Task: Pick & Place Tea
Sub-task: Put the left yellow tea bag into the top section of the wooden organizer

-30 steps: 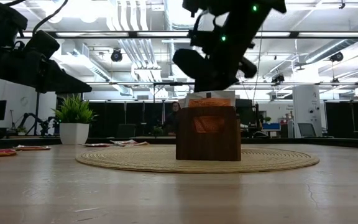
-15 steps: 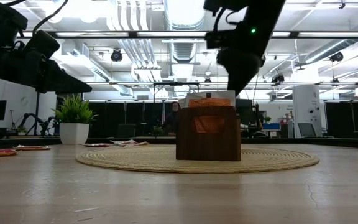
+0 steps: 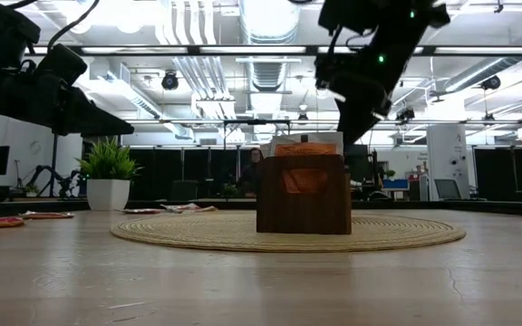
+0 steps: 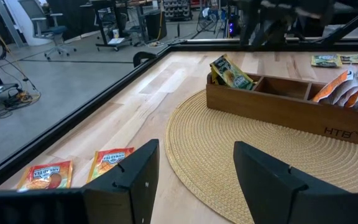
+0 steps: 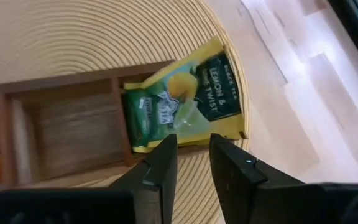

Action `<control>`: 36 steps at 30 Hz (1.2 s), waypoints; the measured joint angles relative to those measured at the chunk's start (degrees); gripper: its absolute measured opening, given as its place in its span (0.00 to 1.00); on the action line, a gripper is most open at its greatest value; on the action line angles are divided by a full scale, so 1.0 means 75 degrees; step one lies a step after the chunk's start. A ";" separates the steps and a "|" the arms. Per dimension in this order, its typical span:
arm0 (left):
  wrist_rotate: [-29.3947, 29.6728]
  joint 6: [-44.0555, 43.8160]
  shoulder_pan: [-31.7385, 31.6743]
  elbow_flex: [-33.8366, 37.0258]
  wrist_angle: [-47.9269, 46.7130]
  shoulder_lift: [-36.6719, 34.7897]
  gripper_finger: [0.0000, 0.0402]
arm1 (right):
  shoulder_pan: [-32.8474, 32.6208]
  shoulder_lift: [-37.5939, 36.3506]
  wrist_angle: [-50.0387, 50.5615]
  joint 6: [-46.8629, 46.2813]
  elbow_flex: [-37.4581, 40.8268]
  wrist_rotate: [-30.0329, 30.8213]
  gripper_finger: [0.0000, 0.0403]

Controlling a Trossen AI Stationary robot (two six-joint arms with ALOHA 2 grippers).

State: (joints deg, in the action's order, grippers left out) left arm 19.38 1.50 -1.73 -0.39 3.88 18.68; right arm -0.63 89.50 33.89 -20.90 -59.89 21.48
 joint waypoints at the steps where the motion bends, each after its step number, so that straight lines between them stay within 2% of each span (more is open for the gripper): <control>1: 0.0000 0.0001 -0.0001 0.0002 -0.0002 0.0001 0.50 | 0.0060 -0.0012 -0.0165 0.0088 0.0133 -0.0072 0.22; 10: 0.0000 0.0001 -0.0001 -0.0001 -0.0003 0.0003 0.50 | 0.0356 -0.0032 -0.0772 0.0598 0.0748 -0.0092 0.22; 21: 0.0000 0.0003 0.0001 0.0001 -0.0003 0.0003 0.50 | 0.0524 -0.0038 -0.0854 0.1060 0.0617 -0.0122 0.22; 23: 0.0000 0.0003 -0.0001 -0.0001 -0.0003 0.0003 0.50 | 0.0612 -0.0038 -0.0853 0.0923 0.0617 -0.0320 0.23; 28: 0.0000 0.0003 -0.0001 -0.0001 -0.0003 0.0003 0.50 | 0.0856 -0.0038 -0.0871 0.0008 0.0693 -0.1443 0.21; 31: 0.0000 0.0003 -0.0001 0.0001 -0.0003 0.0001 0.50 | 0.0901 -0.0038 -0.0931 -0.0324 0.0725 -0.1655 0.22; 33: 0.0000 0.0003 -0.0001 0.0000 -0.0003 0.0000 0.50 | 0.0898 -0.0038 -0.1125 -0.0401 0.0745 -0.1707 0.22; 36: 0.0000 0.0003 -0.0001 0.0002 -0.0003 0.0001 0.50 | 0.0879 -0.0038 -0.1705 -0.0243 0.0745 -0.2239 0.22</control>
State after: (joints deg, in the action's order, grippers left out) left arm 19.38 1.52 -1.74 -0.38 3.86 18.68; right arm 5.96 89.21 21.10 -22.72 -54.30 4.69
